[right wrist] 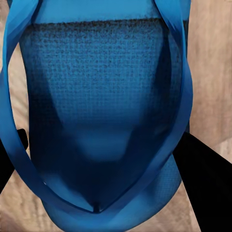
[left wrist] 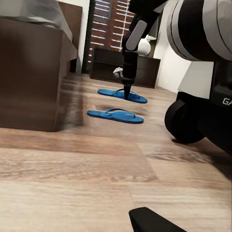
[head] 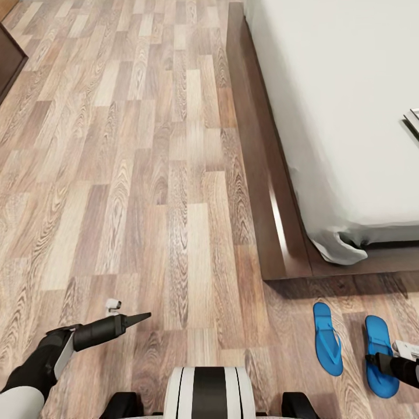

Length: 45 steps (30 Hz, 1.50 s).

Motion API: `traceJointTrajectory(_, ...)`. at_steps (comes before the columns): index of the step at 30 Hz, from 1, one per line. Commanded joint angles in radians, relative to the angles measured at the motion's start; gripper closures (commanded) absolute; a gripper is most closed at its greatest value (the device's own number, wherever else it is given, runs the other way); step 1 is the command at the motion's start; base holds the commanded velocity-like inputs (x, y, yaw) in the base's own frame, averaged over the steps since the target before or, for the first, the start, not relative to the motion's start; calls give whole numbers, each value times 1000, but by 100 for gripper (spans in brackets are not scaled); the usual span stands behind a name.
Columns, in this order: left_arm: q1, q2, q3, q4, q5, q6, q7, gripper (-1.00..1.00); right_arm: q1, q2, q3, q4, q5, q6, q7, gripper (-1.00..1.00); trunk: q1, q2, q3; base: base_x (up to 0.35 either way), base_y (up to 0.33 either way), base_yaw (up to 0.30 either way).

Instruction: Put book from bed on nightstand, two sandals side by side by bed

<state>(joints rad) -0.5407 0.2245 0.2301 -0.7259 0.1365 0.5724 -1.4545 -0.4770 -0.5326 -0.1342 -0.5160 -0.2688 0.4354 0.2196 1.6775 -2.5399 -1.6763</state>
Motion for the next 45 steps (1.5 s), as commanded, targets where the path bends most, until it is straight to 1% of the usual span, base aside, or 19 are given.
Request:
traceJointTrajectory(1, 0, -2, 0, 0, 1, 11, -3, -100, 0, 0, -5, -3, -3, 7, 3, 100, 0, 0, -1, 0, 0, 0)
traceJointTrajectory(2, 0, -8, 0, 0, 0, 11, 0, -100, 0, 0, -4, -5, -2, 4, 3, 100, 0, 0, -1, 0, 0, 0)
traceJointTrajectory(3, 1, -11, 0, 0, 0, 11, 5, -100, 0, 3, -3, -6, -2, -20, 2, 100, 0, 0, -1, 0, 0, 0)
traceJointTrajectory(4, 0, -13, 0, 0, 0, 11, 10, -100, 0, 14, 9, -6, 8, -75, 1, 100, 0, 0, -1, 0, 0, 0)
traceJointTrajectory(5, 0, -14, 0, 0, 0, 11, 13, -100, 0, 27, 29, -6, 26, -118, 1, 100, 0, 0, -1, 0, 0, 0)
traceJointTrajectory(7, 0, -18, 0, 0, 0, 11, 15, -100, 0, 49, 80, -6, 85, -178, 0, 100, 0, 0, -1, 0, 0, 0)
traceJointTrajectory(9, 1, -20, 0, 0, 0, 11, 16, -100, 0, 58, 109, -7, 136, -203, 0, 100, 0, 0, -1, 0, 0, 0)
traceJointTrajectory(11, 0, -21, 0, 0, 0, 11, 17, -100, 0, 61, 120, -8, 158, -214, 2, 100, 0, 0, -1, 0, 0, 0)
traceJointTrajectory(13, 0, -22, -1, 1, 0, 11, 19, -100, 0, 63, 124, -10, 168, -217, 4, 100, 0, 0, -1, 0, 0, 0)
traceJointTrajectory(16, 1, -29, -1, 2, 0, 11, 40, -100, 0, 63, 126, -10, 173, -219, 4, 100, 0, 0, -1, 0, 0, 0)
traceJointTrajectory(19, 1, -34, -3, 3, 1, 10, 89, -100, 0, 62, 125, -11, 172, -219, 6, 100, 0, 0, -1, 0, 0, 0)
traceJointTrajectory(22, 1, -39, -3, 7, 1, 9, 106, -100, 0, 62, 125, -12, 172, -219, 6, 100, 0, 0, -1, 0, 0, 0)
traceJointTrajectory(28, 1, -42, -3, 14, 1, 9, 112, -100, 0, 62, 125, -12, 172, -219, 5, 100, 0, 0, -1, 164, 0, 0)
traceJointTrajectory(45, 1, -43, -5, 15, 0, 8, 114, -100, 0, 62, 125, -11, 172, -219, 4, 100, 0, 0, -1, 51, -45, 0)
